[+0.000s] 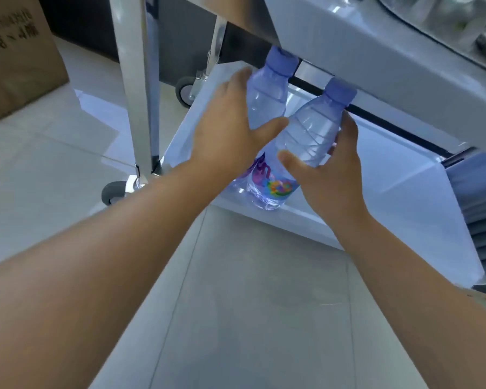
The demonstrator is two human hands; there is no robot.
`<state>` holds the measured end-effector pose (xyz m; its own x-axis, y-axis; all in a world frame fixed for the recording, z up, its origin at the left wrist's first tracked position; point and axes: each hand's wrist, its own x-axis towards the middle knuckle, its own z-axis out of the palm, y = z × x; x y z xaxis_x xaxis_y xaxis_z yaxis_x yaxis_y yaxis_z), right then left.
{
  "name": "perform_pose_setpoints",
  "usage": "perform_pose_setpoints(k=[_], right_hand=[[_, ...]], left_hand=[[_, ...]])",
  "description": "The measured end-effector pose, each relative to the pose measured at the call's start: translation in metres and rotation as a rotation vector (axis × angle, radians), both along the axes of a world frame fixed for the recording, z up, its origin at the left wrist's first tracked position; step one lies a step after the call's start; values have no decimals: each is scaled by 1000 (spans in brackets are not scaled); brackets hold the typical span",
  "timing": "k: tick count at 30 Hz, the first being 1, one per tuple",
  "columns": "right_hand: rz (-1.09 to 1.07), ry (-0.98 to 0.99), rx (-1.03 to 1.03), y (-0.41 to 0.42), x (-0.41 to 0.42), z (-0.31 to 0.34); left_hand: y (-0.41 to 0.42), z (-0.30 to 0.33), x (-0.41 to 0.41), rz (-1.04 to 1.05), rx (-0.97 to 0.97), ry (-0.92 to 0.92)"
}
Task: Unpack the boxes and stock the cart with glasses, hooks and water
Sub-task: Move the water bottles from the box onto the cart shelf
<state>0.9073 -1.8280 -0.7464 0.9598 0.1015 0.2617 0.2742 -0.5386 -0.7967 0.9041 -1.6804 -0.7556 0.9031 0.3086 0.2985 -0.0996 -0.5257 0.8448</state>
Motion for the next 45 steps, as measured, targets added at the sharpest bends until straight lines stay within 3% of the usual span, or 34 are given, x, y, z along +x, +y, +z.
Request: perform_pose_setpoints(k=[4,8,14,21,28,35,45], right_hand=[[43,99,11,-2,-11,-25],[-46,209,-36,-3,-15,-49],[-102,189,-80,5,22,-55],[-150,161,-64,26,82,-59],[-234,146,7,41,115,-71],[-245,94,36,47,141,-73],[-224,35,83,46,162,-81]], left_hand=[[-1,-35,-24,-11,-115,31],[7,-61,-31,38,2,211],[13,-57,8,71,95,308],[5,-57,71,130,-11,276],[12,-68,102,131,73,245],[21,-66,119,143,24,204],[17,-64,127,205,166,195]])
